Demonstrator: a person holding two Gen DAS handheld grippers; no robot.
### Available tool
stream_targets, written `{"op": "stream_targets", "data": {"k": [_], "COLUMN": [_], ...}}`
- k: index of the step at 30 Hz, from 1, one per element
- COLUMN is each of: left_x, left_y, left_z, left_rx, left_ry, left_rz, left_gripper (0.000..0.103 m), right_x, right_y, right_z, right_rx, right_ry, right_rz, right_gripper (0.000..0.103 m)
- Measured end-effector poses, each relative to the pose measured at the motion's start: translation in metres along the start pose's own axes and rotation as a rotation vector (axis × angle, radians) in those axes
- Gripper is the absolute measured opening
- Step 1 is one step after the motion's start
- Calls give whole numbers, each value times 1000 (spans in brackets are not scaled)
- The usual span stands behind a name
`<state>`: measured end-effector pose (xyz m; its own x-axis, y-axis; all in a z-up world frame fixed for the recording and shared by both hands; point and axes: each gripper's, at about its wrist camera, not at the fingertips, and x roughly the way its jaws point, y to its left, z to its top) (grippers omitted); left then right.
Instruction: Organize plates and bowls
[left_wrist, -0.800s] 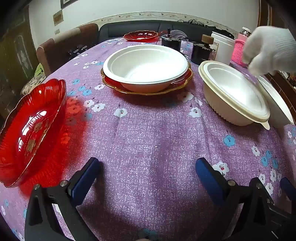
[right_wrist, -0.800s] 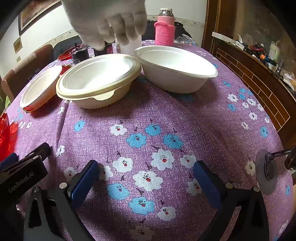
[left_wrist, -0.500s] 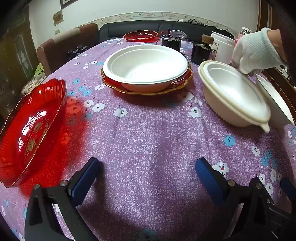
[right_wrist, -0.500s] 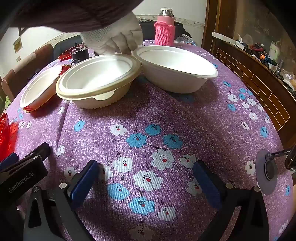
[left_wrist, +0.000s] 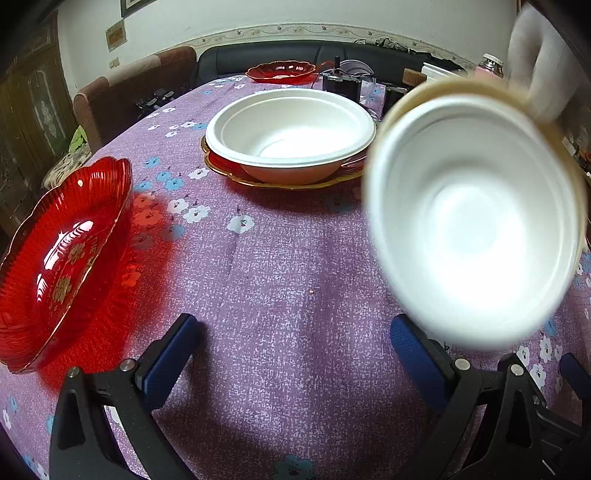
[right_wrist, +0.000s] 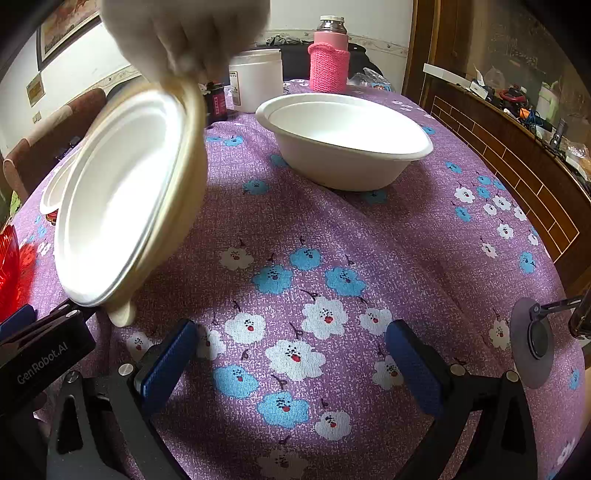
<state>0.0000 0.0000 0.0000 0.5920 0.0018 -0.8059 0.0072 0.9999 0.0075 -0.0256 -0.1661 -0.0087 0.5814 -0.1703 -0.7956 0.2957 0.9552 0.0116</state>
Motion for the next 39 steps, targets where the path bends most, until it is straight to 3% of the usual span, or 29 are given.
{"op": "stream_targets", "data": {"k": [39], "left_x": [0], "left_y": [0], "left_z": [0], "left_rx": [0], "left_ry": [0], "left_rz": [0], "left_gripper": [103], "right_x": [0], "right_y": [2], "right_z": [-2], "right_rx": [0], "right_ry": [0], "right_rz": [-1], "right_gripper": [102]}}
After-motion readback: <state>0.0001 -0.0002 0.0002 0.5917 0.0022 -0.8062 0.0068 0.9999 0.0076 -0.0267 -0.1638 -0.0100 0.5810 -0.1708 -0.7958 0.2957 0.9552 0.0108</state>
